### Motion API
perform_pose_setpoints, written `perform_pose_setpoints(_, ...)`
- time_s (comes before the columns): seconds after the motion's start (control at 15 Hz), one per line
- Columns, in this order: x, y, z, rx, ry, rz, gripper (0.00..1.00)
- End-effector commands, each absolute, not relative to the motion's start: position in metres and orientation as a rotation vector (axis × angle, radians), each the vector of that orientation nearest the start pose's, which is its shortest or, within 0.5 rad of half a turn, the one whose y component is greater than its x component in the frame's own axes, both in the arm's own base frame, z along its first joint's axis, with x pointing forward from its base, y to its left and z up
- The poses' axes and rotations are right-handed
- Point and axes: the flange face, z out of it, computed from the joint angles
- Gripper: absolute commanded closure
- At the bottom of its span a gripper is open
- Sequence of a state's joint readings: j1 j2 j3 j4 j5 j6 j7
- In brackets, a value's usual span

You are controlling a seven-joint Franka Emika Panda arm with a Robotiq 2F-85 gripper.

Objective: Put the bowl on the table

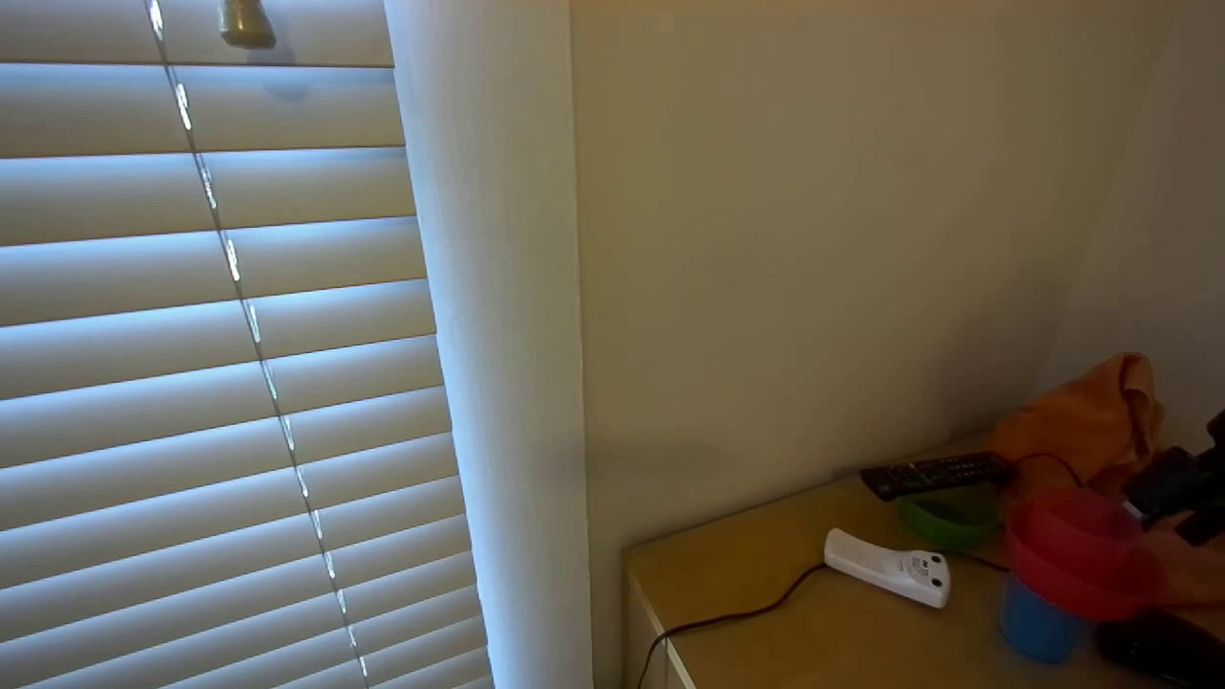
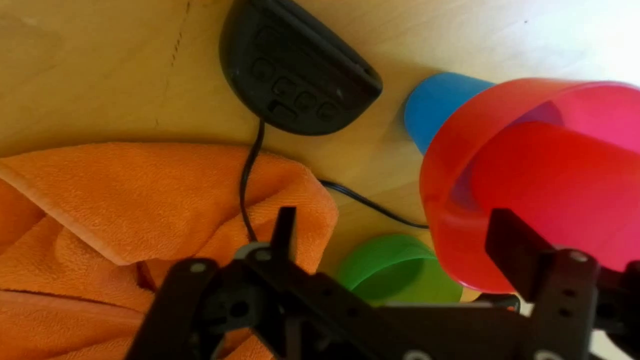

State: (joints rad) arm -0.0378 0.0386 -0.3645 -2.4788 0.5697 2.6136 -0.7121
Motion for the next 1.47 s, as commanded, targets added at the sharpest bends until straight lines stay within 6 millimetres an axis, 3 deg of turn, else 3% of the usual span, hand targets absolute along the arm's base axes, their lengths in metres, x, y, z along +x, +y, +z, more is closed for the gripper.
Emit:
perform_pose_setpoints(0.0, 0.452, -0.202, 0.278, -2.897, 0.246, -0.356, 0.34)
perform_pose_setpoints(0.27, 0.465, -0.196, 0.277, -2.910, 0.203, -0.340, 0.67)
perform_pose_setpoints(0.6, 0.483, -0.176, 0.281, -2.916, 0.089, -0.360, 1.00)
perform_pose_setpoints(0.93, 0.488, -0.152, 0.293, -2.905, -0.096, -0.364, 0.99)
perform_pose_setpoints(1.2, 0.473, -0.129, 0.316, -3.006, -0.298, -0.389, 0.99)
perform_pose_setpoints(1.4, 0.482, -0.112, 0.336, -3.102, -0.463, -0.485, 0.99)
